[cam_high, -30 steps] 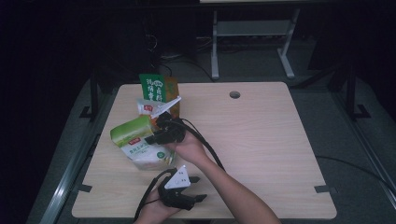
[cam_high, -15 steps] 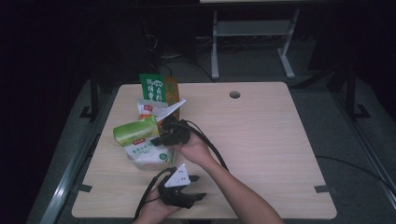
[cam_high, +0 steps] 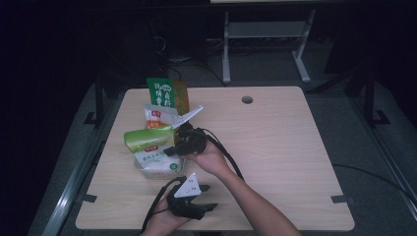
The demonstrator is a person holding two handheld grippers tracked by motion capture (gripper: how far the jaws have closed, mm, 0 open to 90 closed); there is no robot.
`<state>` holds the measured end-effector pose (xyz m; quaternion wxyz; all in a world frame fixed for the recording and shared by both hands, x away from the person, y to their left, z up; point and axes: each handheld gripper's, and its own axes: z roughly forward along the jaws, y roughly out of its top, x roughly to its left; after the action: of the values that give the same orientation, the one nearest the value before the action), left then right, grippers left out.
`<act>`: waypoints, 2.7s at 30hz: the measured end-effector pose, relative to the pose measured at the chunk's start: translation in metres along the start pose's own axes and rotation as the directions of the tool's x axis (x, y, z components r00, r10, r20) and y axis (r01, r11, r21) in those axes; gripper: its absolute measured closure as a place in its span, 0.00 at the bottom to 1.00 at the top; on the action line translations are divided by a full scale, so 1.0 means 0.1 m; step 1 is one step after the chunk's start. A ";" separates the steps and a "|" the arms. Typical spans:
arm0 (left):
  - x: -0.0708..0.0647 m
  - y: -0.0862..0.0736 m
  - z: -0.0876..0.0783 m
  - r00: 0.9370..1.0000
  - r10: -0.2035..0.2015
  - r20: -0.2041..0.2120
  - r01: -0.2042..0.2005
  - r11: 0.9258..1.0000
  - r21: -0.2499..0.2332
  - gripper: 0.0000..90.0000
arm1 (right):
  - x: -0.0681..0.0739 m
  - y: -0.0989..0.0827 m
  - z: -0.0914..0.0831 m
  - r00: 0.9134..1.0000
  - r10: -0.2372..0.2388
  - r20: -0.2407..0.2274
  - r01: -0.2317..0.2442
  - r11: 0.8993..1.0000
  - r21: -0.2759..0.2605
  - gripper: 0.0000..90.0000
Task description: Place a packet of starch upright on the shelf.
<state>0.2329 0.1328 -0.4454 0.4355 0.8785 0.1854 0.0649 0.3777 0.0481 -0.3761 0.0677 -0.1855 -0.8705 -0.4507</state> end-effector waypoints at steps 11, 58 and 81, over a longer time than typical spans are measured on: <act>0.02 0.00 -0.02 1.000 -0.005 -0.010 0.005 1.000 -0.004 0.43 | 0.02 0.06 -0.08 1.000 -0.010 -0.004 0.010 1.000 -0.015 0.94; 0.07 0.02 -0.03 1.000 0.001 -0.018 -0.001 1.000 0.005 0.40 | -0.06 -0.12 -0.51 1.000 0.009 0.014 -0.008 0.999 -0.032 0.66; 0.09 0.02 -0.03 1.000 -0.020 -0.022 0.020 1.000 -0.013 0.39 | -0.25 -0.38 -0.98 0.992 0.063 0.111 -0.059 0.997 -0.043 0.54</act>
<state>0.2407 0.1370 -0.4420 0.4395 0.8731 0.1986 0.0714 0.3814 -0.0580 -0.3551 0.0285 -0.2384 -0.8579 -0.4543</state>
